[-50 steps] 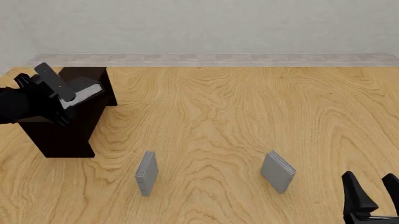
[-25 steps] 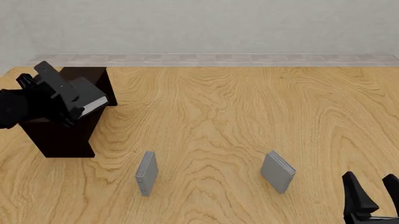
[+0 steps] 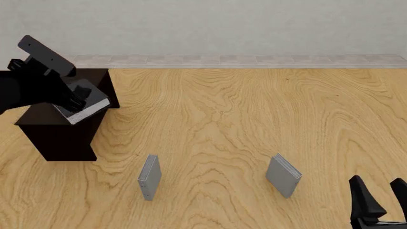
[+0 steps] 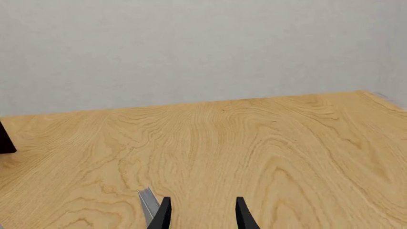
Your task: Pick up the book in the middle and place it on the cabinet shelf.
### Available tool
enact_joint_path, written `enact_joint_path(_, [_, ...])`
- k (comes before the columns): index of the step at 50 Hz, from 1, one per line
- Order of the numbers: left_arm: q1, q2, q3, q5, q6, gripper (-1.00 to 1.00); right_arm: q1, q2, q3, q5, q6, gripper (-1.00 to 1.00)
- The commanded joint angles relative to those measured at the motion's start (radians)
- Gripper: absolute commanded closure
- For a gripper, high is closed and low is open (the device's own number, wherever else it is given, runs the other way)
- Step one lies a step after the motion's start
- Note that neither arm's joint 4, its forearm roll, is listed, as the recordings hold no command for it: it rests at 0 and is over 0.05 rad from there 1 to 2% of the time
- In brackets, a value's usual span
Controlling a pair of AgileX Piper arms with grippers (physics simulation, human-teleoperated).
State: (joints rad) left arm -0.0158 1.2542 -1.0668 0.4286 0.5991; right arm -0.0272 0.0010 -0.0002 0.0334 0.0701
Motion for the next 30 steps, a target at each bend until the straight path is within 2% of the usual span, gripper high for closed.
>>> enact_joint_path(1, [-0.042, -0.049, -0.035, 0.006, -0.191, -1.00, 0.000, 0.000, 0.000, -0.001, 0.000, -1.00])
enact_joint_path(4, [-0.055, -0.086, -0.021, -0.009, -0.265, -1.00, 0.000, 0.001, 0.000, -0.001, 0.001, -1.00])
enact_joint_path(7, [-0.047, -0.117, 0.006, -0.036, -0.250, -1.00, 0.000, 0.001, 0.000, -0.001, 0.000, -1.00])
enact_joint_path(16, [-0.074, -0.247, 0.157, -0.136, -0.357, -1.00, -0.001, -0.001, 0.000, -0.001, 0.000, -1.00])
enact_joint_path(19, [-0.076, -0.273, 0.181, -0.149, -0.376, -1.00, -0.001, -0.001, 0.000, 0.000, 0.000, -1.00])
enact_joint_path(21, [-0.074, -0.324, 0.186, -0.134, -0.416, -1.00, 0.000, -0.001, 0.000, 0.000, 0.000, -1.00])
enact_joint_path(24, [-0.062, -0.358, 0.199, -0.138, -0.407, -1.00, 0.000, -0.001, 0.000, 0.000, 0.001, -1.00])
enact_joint_path(28, [-0.061, -0.475, 0.256, -0.142, -0.428, -1.00, -0.001, -0.001, 0.000, -0.002, -0.002, -1.00])
enact_joint_path(29, [-0.088, -0.538, 0.281, -0.147, -0.433, -1.00, 0.000, -0.001, 0.000, -0.002, -0.002, -1.00])
enact_joint_path(30, [-0.099, -0.577, 0.286, -0.144, -0.464, -1.00, 0.000, -0.001, 0.000, -0.002, -0.003, -1.00])
